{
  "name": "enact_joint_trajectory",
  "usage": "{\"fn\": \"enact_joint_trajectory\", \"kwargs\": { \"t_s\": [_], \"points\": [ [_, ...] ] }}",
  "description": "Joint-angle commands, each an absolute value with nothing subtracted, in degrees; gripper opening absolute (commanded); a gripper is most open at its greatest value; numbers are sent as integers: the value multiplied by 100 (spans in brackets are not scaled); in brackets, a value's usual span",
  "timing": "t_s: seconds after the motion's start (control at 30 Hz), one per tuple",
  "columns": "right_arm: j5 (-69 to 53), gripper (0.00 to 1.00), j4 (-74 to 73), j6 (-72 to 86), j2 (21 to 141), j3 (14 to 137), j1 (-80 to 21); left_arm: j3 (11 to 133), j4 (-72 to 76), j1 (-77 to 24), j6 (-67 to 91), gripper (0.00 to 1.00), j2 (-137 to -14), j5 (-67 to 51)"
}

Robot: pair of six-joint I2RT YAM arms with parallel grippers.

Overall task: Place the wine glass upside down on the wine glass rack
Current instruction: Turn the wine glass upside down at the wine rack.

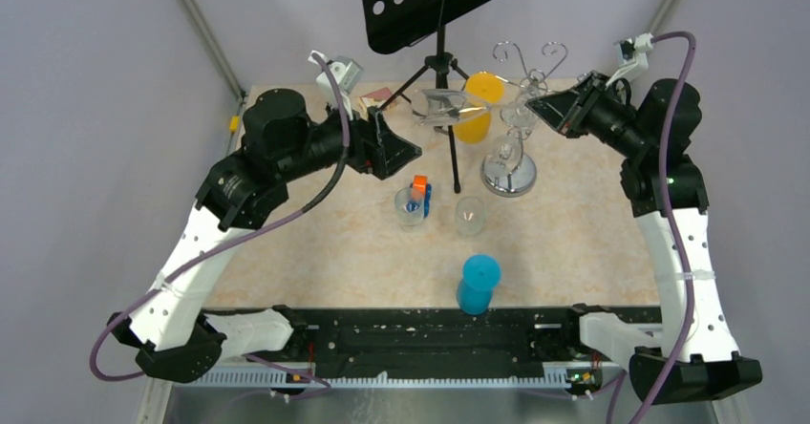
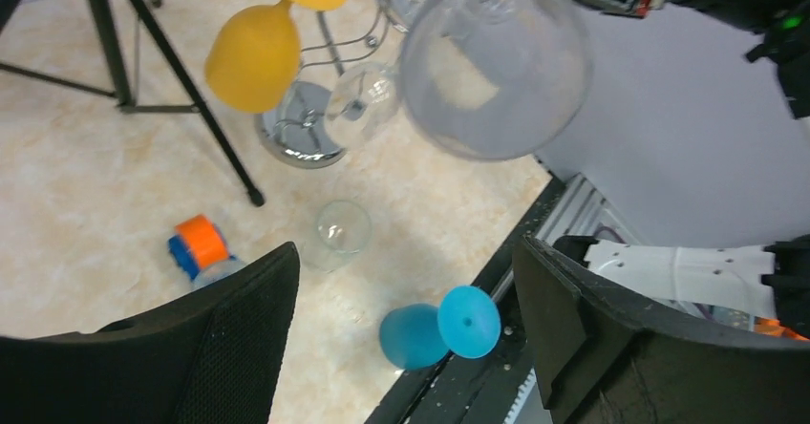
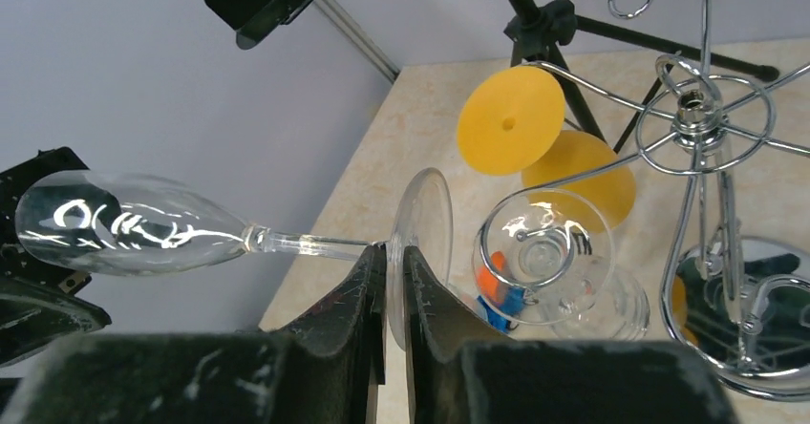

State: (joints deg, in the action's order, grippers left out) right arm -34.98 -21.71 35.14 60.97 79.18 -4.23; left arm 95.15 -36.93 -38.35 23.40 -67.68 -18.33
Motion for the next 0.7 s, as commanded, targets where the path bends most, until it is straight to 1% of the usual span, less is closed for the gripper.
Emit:
{"fn": "enact_joint_trajectory", "kwargs": {
  "t_s": [0.0,0.17,0.27,0.4,0.53,0.67],
  "points": [
    [-3180,0,-1915,2995,5768,8154,-406,9713,-4162,-3835,1744,86,-6434,-869],
    [-2866,0,-1879,2574,5549,8099,-409,9494,-4349,-3825,1495,87,-6226,-253],
    [-2674,0,-1873,2297,5445,8074,-409,9422,-4558,-3824,1668,87,-6229,517],
    [-2383,0,-1802,1913,5236,7965,-405,9363,-4847,-3829,1771,90,-6324,1034],
    [-2246,0,-1764,1546,5099,7902,-406,9323,-5168,-3817,1891,94,-6478,1155],
    [-2341,0,-1786,1351,5134,7955,-405,9265,-5403,-3733,2074,98,-6658,954]
  ]
}}
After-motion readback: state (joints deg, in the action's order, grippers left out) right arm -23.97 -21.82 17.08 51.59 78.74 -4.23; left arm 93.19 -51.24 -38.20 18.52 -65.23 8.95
